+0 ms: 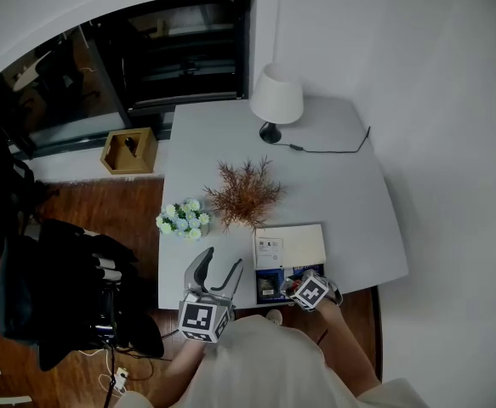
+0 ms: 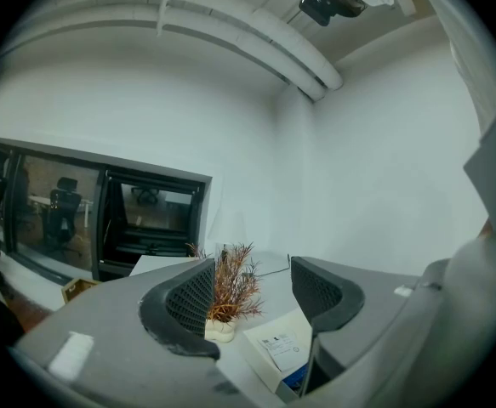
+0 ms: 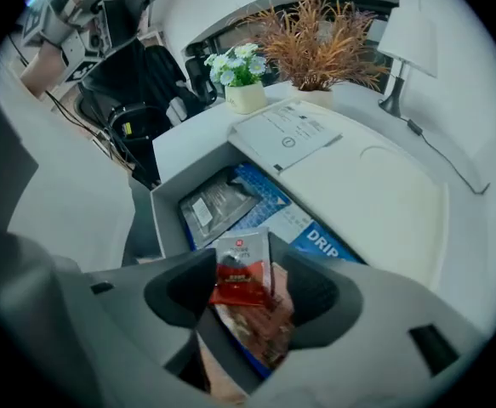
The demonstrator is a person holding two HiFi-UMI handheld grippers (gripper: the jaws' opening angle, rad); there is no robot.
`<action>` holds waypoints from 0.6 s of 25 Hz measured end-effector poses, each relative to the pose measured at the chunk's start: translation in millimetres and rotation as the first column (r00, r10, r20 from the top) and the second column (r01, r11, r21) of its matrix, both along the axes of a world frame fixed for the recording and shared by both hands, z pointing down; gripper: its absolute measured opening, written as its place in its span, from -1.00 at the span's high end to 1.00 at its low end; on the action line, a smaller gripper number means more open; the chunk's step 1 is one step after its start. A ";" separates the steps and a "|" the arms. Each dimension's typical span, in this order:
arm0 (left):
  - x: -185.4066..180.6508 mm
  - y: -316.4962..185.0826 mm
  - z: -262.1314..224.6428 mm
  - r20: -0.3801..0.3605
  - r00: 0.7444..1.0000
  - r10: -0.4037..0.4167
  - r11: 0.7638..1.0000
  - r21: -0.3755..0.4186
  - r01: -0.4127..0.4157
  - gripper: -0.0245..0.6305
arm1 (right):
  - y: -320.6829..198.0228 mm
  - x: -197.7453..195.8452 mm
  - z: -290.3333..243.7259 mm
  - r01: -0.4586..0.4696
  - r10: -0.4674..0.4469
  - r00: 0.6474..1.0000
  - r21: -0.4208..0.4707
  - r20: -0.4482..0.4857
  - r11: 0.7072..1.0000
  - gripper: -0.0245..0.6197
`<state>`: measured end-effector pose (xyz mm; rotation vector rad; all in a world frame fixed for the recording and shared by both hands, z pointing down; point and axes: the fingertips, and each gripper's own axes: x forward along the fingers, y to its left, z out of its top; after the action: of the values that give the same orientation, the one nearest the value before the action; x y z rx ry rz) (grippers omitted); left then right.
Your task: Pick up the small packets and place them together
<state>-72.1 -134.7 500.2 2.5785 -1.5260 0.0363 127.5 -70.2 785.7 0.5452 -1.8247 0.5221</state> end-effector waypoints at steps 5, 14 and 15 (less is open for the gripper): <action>-5.1 -0.3 3.2 -0.005 1.000 -0.017 1.000 -0.003 0.017 0.10 | -6.8 1.6 1.4 0.007 -0.005 0.999 0.036 -0.053 0.999 0.33; -4.2 -2.0 4.9 -0.012 1.000 -0.014 1.000 -0.011 0.013 0.10 | -14.5 10.2 -8.3 0.001 0.007 0.998 0.123 -0.067 0.992 0.80; -4.7 -2.5 5.3 -0.013 1.000 -0.013 1.000 -0.012 0.013 0.10 | -13.7 12.3 -9.0 -0.004 0.013 0.998 0.127 -0.067 0.992 0.80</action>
<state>-76.8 -137.2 505.5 2.5544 -1.5339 0.0273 139.8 -83.9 776.7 0.6496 -1.7994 0.3903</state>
